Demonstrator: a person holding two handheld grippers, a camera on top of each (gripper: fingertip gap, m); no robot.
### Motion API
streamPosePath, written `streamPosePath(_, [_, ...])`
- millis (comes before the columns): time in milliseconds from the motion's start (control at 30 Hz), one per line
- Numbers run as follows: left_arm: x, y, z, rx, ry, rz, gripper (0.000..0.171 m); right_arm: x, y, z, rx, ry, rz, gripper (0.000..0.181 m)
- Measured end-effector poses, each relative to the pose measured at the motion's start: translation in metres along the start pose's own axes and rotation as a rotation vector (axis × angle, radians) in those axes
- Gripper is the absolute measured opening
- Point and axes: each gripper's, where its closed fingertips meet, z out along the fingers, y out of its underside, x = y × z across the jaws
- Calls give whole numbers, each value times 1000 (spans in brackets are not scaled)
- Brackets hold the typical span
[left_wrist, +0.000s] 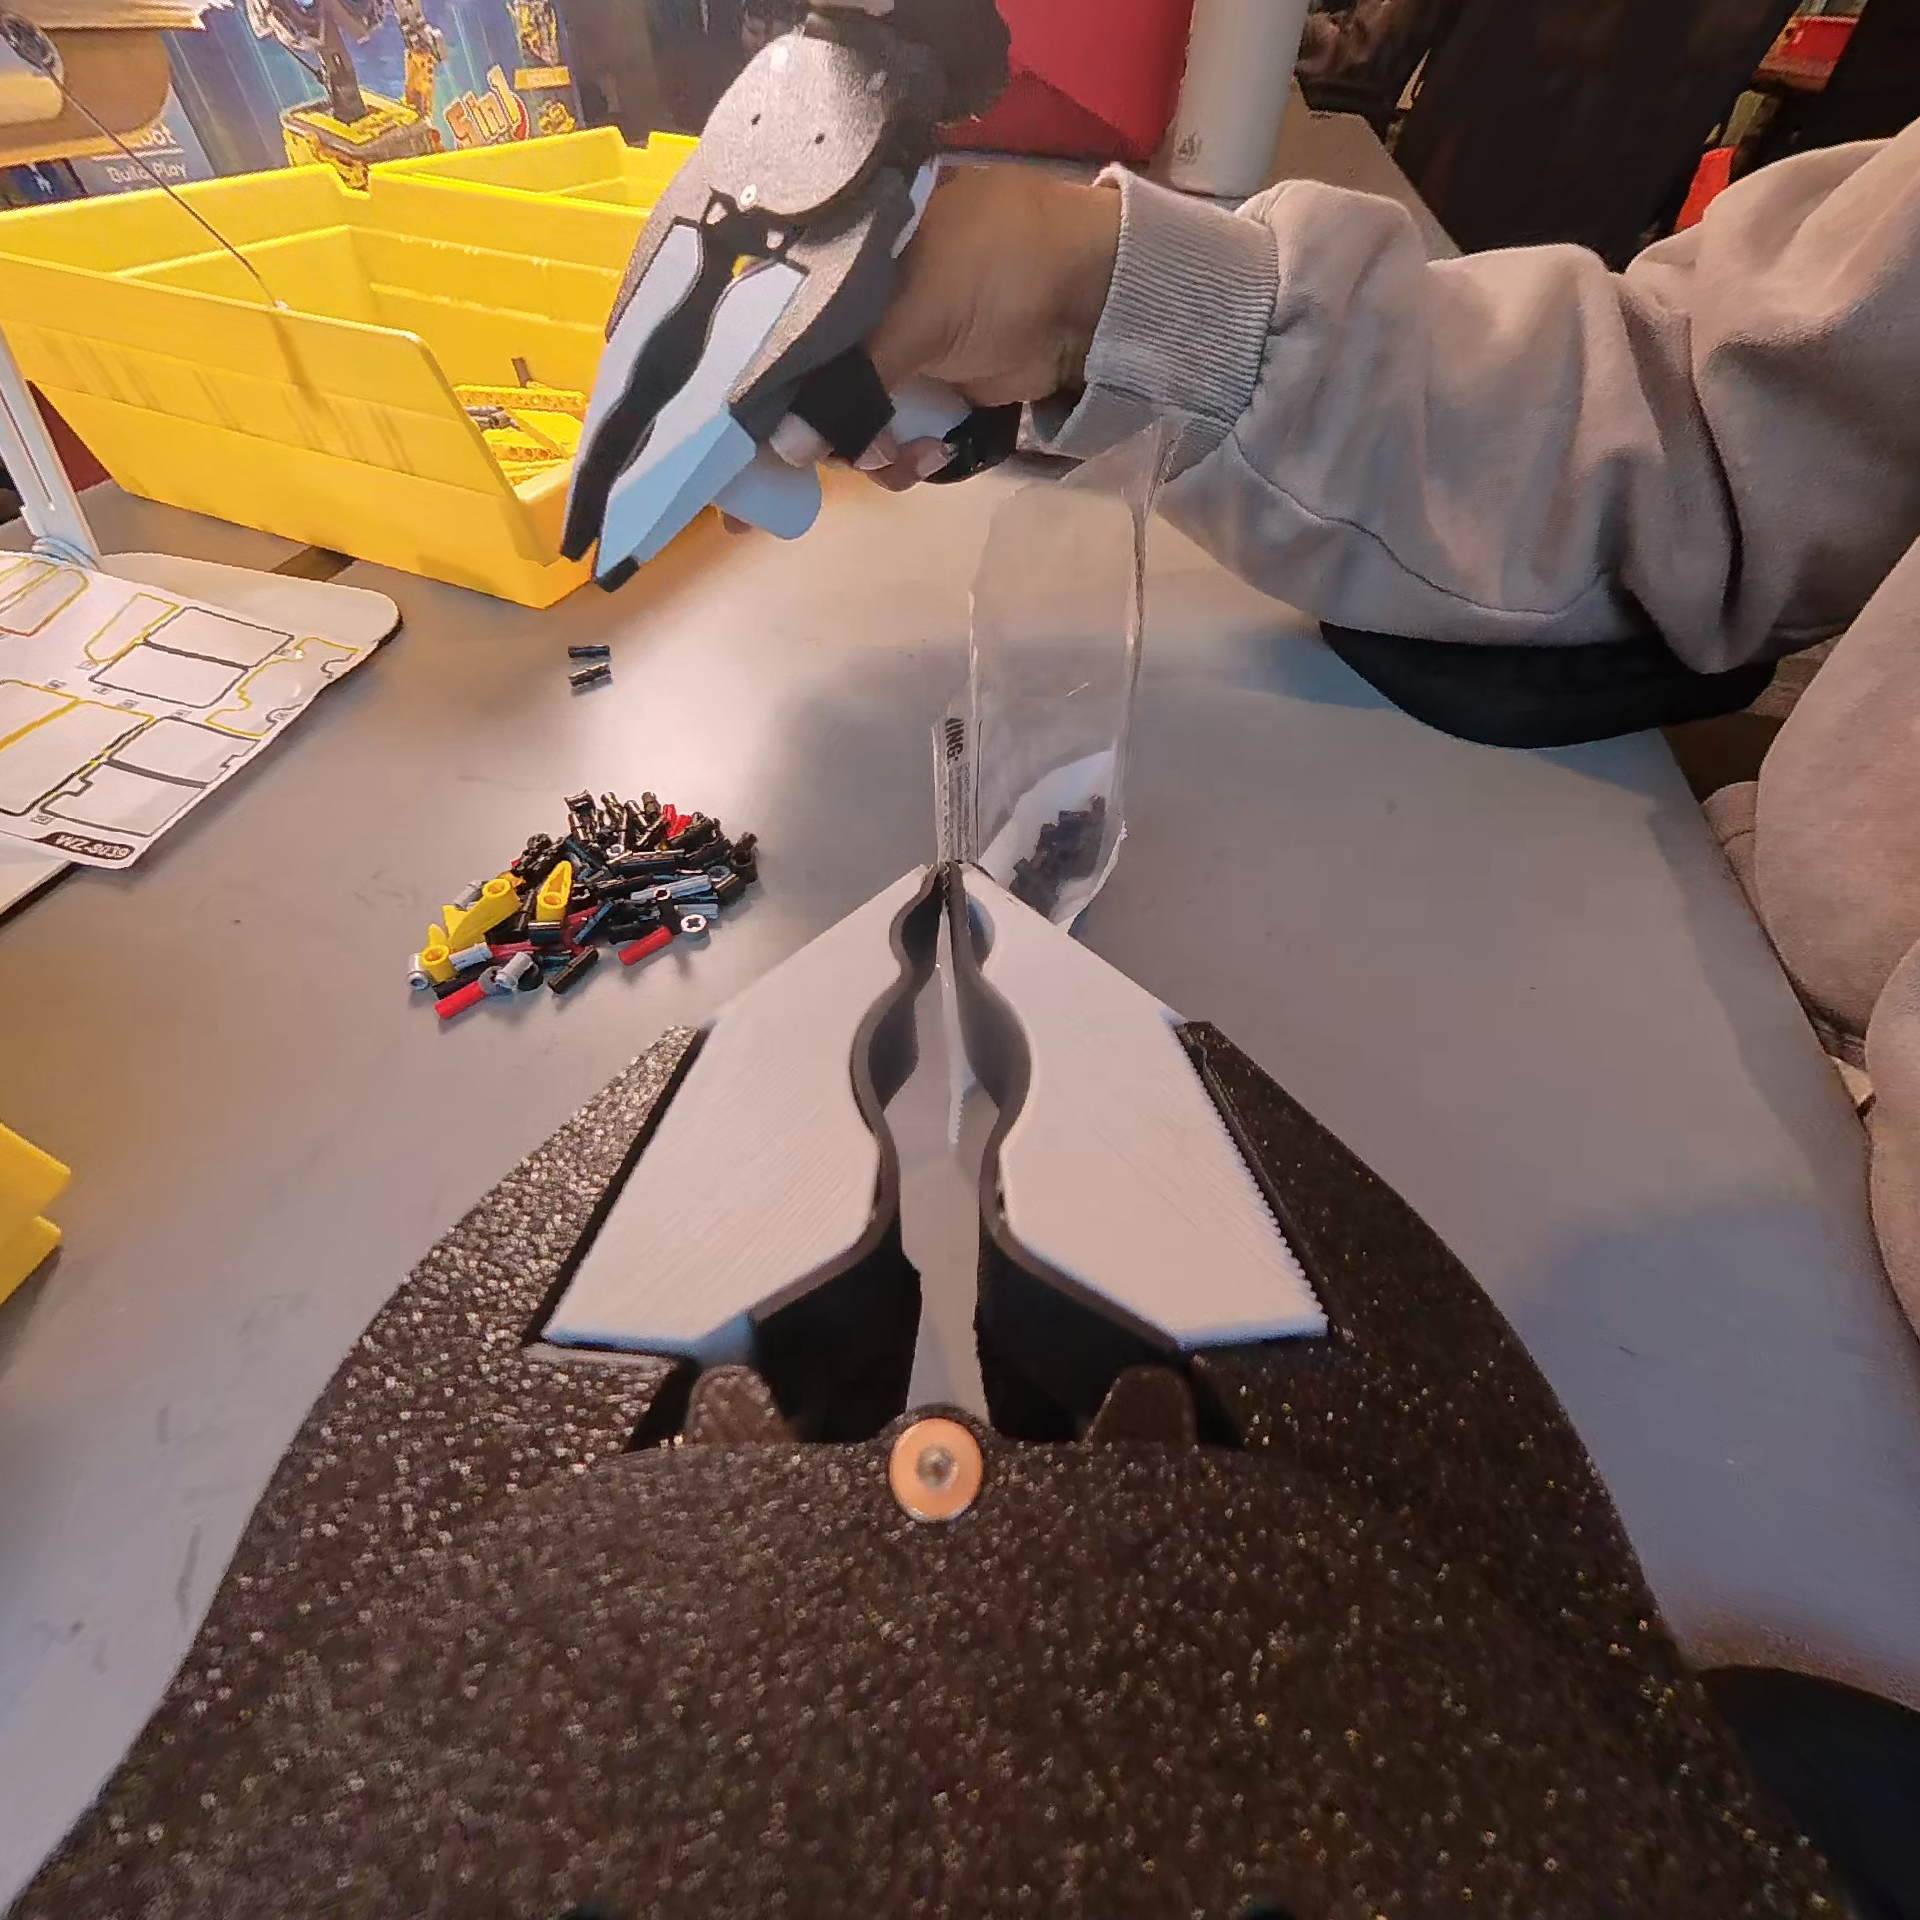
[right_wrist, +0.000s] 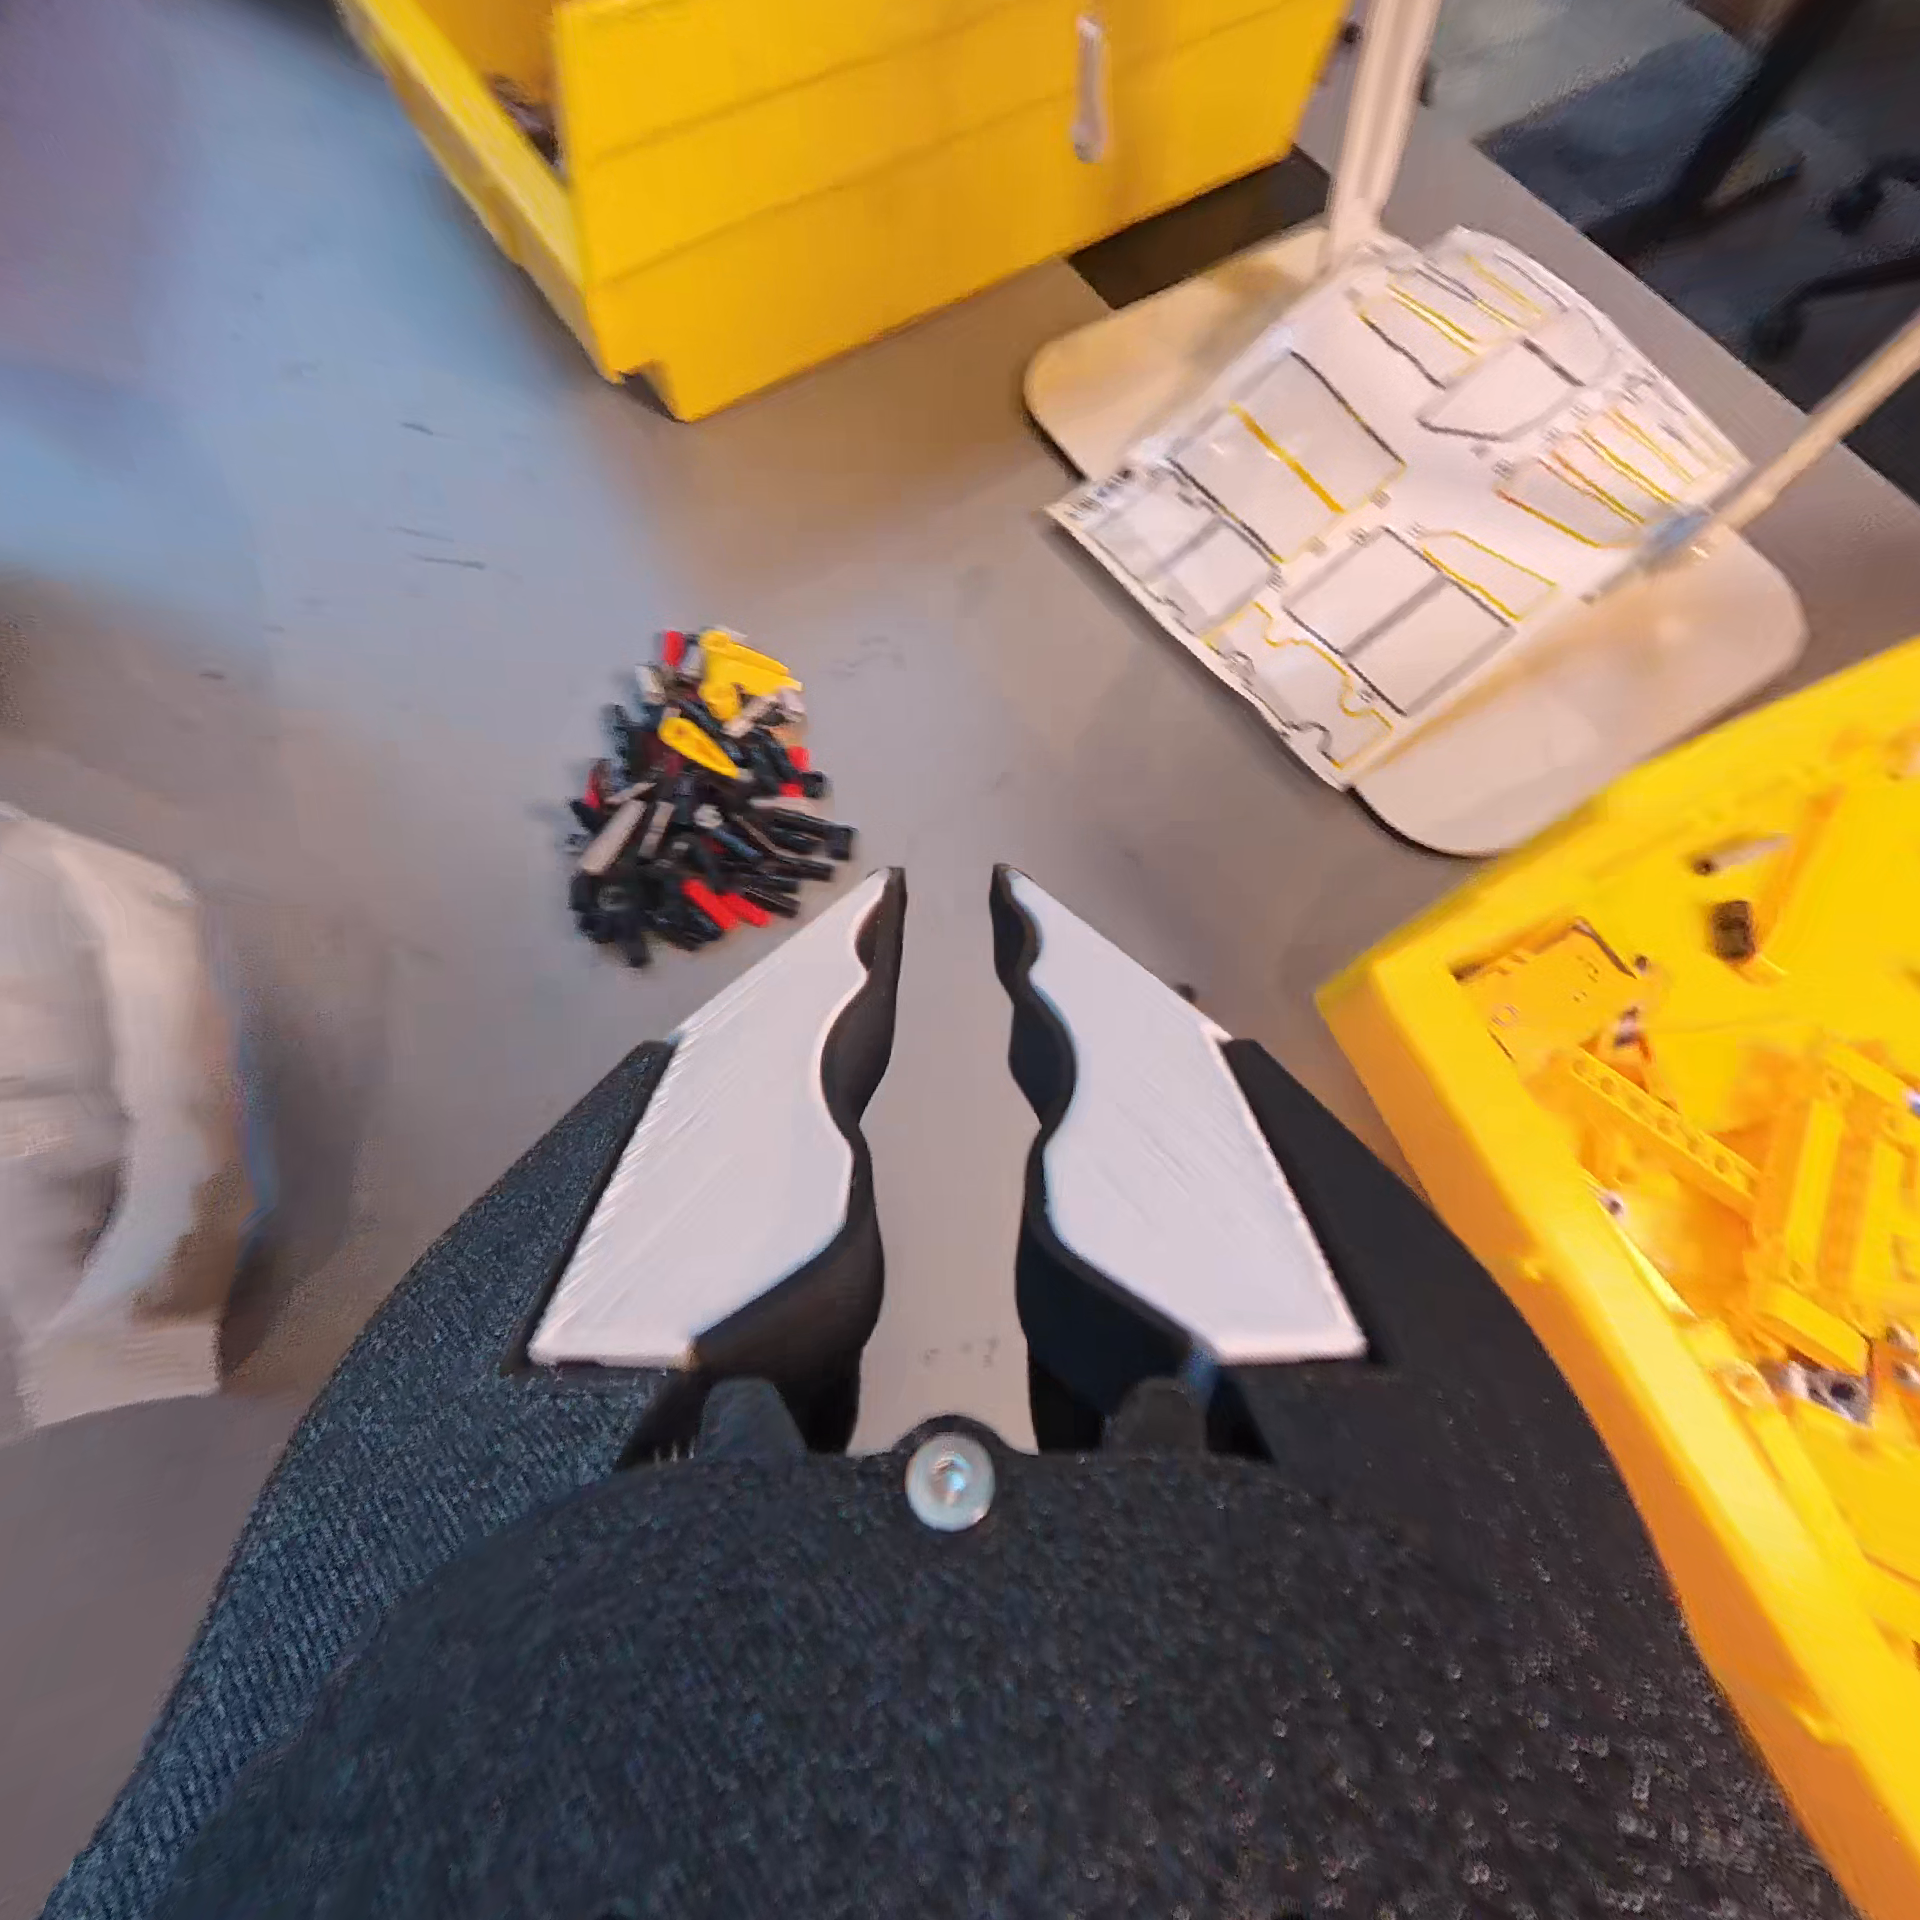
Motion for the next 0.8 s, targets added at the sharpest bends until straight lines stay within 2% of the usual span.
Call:
streamPosePath(67, [0, 0, 0, -2, -1, 3, 0, 33, 18, -1, -47, 131, 38, 17])
streamPosePath(133, [0, 0, 0, -5, -2, 5, 0, 47, 31, -2, -71, 161, 77, 18])
streamPosePath(233, [0, 1, 0, -8, -1, 4, 0, 49, 41, -2, -90, 140, 121, 23])
streamPosePath(333, [-1, 2, 0, -14, 0, 2, 0, 61, 52, 3, -140, 211, 99, 25])
streamPosePath(500, [-2, 3, 0, -13, 2, -6, 0, 75, 60, 23, -151, 237, 116, 23])
streamPosePath(533, [-2, 3, 0, -12, 3, -8, 0, 76, 57, 25, -138, 237, 118, 16])
streamPosePath(667, [-4, 3, -1, -6, 2, -15, 0, 76, 57, 27, -157, 210, 129, 10])
streamPosePath(733, [-4, 3, 0, 0, 4, -22, 0, 78, 58, 27, -164, 210, 132, 0])
streamPosePath(800, [-5, 3, 0, 7, 7, -33, 0, 77, 59, 26, -164, 208, 128, 0])
